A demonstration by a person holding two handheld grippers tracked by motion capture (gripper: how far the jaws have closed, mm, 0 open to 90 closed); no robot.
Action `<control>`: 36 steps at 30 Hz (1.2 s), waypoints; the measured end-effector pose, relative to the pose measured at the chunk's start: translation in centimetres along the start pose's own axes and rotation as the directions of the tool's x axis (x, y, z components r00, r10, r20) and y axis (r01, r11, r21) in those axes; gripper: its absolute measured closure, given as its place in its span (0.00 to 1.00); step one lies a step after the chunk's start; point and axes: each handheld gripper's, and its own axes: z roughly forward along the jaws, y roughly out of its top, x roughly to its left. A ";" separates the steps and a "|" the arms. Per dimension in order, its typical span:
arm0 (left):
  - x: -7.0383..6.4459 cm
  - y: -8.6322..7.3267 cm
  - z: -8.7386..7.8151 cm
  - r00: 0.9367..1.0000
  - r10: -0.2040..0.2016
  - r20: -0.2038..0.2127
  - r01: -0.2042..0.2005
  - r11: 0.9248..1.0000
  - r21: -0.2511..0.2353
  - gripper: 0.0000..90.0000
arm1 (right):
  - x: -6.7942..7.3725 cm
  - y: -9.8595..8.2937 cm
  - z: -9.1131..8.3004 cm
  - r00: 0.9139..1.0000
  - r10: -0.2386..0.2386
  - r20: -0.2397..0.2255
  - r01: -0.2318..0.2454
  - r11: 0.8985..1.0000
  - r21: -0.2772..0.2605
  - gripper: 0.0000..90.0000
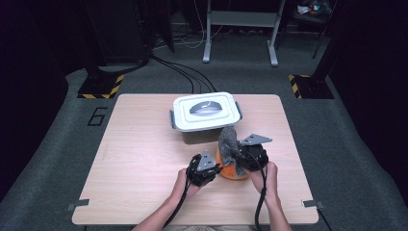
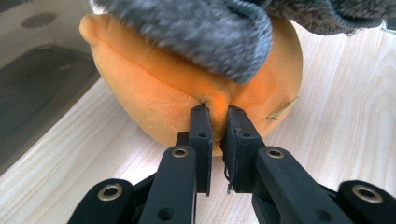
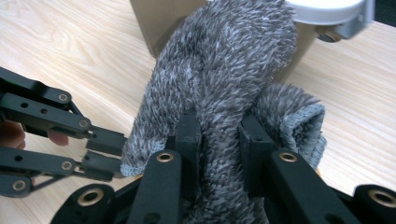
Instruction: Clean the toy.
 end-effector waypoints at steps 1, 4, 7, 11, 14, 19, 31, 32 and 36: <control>0.0 0.0 0.0 1.000 0.000 -0.001 0.000 1.000 -0.001 0.91 | -0.2 -0.1 -0.1 1.000 -0.001 0.002 0.001 1.000 -0.002 0.81; 0.0 0.0 0.0 1.000 0.002 -0.001 -0.002 1.000 0.000 0.91 | -0.7 -0.6 -0.6 1.000 0.019 0.013 -0.019 1.000 -0.008 0.81; 0.0 0.0 0.0 1.000 0.003 -0.003 -0.003 1.000 0.001 0.91 | -1.2 -1.1 -0.9 0.999 0.035 0.025 -0.035 0.999 -0.014 0.81; 0.0 0.0 0.0 1.000 -0.002 -0.004 0.002 1.000 0.000 0.91 | -2.0 -1.7 -1.4 0.997 0.056 0.046 -0.056 0.998 -0.015 0.81; 0.1 0.0 0.0 1.000 0.000 -0.007 0.000 1.000 0.004 0.91 | -2.6 -2.2 -1.6 0.996 0.072 0.061 -0.072 0.997 -0.012 0.81; 0.1 0.0 0.0 1.000 -0.005 -0.005 0.005 1.000 0.003 0.91 | -3.6 -3.1 -1.7 0.990 0.110 0.083 -0.110 0.994 -0.008 0.81; 0.1 0.0 0.1 1.000 -0.001 -0.012 0.001 1.000 0.000 0.91 | -6.3 -5.9 -0.8 0.970 0.216 0.107 -0.220 0.975 0.022 0.81; 0.1 0.0 0.1 1.000 -0.001 -0.010 0.001 1.000 0.000 0.91 | -6.4 -6.1 -0.7 0.968 0.224 0.111 -0.228 0.973 0.024 0.81; 0.1 0.0 0.1 1.000 0.000 -0.009 0.000 1.000 0.001 0.91 | -6.9 -7.0 0.0 0.963 0.246 0.112 -0.251 0.967 0.039 0.82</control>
